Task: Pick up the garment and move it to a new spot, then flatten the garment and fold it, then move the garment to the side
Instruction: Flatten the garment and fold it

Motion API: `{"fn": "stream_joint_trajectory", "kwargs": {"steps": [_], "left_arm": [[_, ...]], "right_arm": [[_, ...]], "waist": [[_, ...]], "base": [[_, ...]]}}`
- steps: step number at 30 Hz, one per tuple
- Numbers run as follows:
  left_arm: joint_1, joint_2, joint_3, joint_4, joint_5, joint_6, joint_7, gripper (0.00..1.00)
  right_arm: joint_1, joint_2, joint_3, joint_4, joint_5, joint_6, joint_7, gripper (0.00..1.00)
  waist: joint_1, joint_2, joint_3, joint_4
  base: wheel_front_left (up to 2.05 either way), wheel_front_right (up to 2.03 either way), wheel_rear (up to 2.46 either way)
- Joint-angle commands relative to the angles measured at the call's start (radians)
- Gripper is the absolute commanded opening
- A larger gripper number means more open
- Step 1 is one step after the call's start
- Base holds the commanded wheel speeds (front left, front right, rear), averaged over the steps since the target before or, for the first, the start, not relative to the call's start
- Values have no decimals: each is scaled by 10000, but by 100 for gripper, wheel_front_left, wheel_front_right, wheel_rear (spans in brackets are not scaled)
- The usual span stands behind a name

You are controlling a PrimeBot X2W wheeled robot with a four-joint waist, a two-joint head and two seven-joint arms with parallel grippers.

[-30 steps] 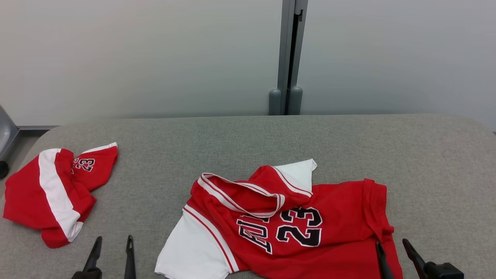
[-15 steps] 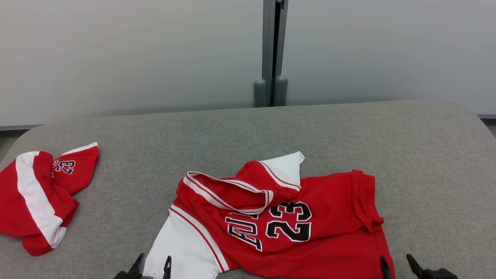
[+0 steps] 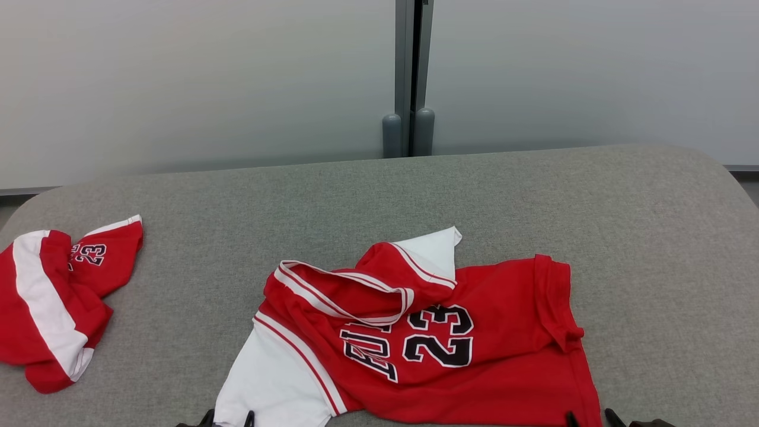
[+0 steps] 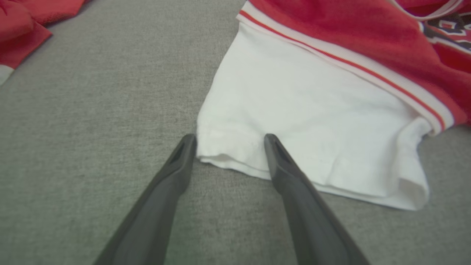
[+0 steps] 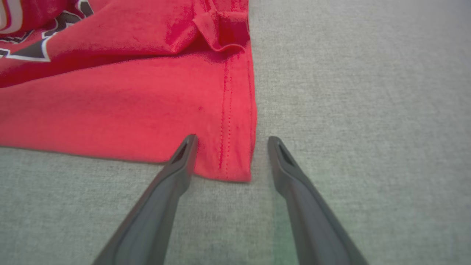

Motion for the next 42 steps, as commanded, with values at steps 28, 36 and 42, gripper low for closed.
{"fn": "stream_joint_trajectory", "kwargs": {"steps": [28, 36, 42], "left_arm": [[-5935, 1280, -1845, -1982, -3094, -9, 41, 0], [-10556, 1901, -2494, -665, -3950, -9, 443, 0], [-13936, 1883, -3492, 370, -3833, -9, 573, 0]], "right_arm": [[-6070, -578, 2056, -815, 2426, 1, -4, 0], [-10996, -864, 2227, 1139, 4172, 1, 190, 0], [-14373, -1203, 2313, 2692, 4925, 1, 278, 0]], "waist": [[0, 0, 2060, -109], [0, 0, 3214, -361], [0, 0, 3622, -564]], "base": [[0, 0, 0], [0, 0, 0], [0, 0, 0]]}}
